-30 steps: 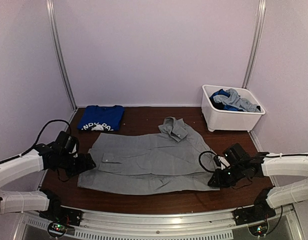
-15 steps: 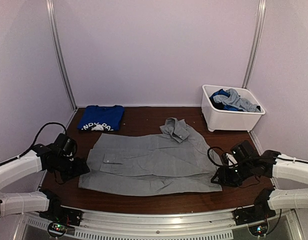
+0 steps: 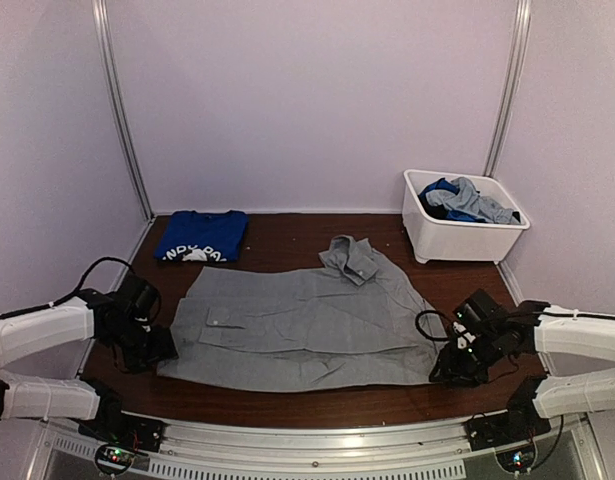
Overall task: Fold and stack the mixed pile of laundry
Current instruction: Smooth out the 1/3-folded shirt at the center of the board.
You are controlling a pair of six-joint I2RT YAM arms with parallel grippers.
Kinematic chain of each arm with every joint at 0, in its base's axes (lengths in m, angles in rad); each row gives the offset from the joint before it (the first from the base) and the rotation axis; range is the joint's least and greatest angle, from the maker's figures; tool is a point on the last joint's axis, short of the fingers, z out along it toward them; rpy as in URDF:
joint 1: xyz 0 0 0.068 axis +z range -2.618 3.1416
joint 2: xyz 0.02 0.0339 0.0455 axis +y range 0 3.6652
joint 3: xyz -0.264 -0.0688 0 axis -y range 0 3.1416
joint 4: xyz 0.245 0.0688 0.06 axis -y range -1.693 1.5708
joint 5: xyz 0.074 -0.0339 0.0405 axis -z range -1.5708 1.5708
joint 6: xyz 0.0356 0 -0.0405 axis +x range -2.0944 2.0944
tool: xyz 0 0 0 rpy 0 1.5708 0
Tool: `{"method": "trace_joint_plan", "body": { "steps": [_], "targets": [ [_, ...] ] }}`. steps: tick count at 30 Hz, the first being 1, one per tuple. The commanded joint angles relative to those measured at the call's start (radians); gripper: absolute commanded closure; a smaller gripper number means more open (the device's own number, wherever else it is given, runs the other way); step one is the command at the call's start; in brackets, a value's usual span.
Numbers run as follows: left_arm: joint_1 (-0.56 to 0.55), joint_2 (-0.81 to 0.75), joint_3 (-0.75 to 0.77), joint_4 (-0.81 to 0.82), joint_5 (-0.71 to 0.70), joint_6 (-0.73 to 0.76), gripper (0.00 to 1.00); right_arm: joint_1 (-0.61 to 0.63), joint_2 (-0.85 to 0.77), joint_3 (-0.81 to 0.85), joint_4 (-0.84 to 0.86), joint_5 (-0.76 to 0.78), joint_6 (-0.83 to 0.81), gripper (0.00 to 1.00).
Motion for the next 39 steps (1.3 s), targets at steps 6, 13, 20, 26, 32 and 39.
{"method": "trace_joint_plan", "body": {
  "steps": [6, 13, 20, 26, 32, 39],
  "targets": [
    [0.01, 0.045, -0.039, 0.083, 0.055, -0.017, 0.45, -0.02, 0.059, -0.01, 0.066, 0.024, -0.007, 0.99],
    [0.116, -0.019, -0.024, 0.007, 0.05, 0.022, 0.96, -0.114, -0.059, -0.007, -0.066, 0.079, -0.01, 1.0],
    [0.139, -0.033, -0.017, -0.031, 0.03, 0.015, 1.0, -0.165, -0.042, -0.041, -0.058, 0.043, -0.022, 1.0],
    [0.135, -0.036, 0.0, -0.024, 0.119, 0.074, 0.71, -0.166, 0.001, 0.046, -0.088, -0.01, -0.118, 0.8],
    [0.065, -0.145, 0.1, 0.073, 0.202, 0.255, 0.47, -0.164, -0.167, 0.208, -0.146, 0.016, -0.213, 0.22],
    [-0.059, 0.015, 0.185, 0.235, 0.218, 0.3, 0.46, -0.163, 0.0, 0.262, 0.076, -0.123, -0.3, 0.42]
  ]
}}
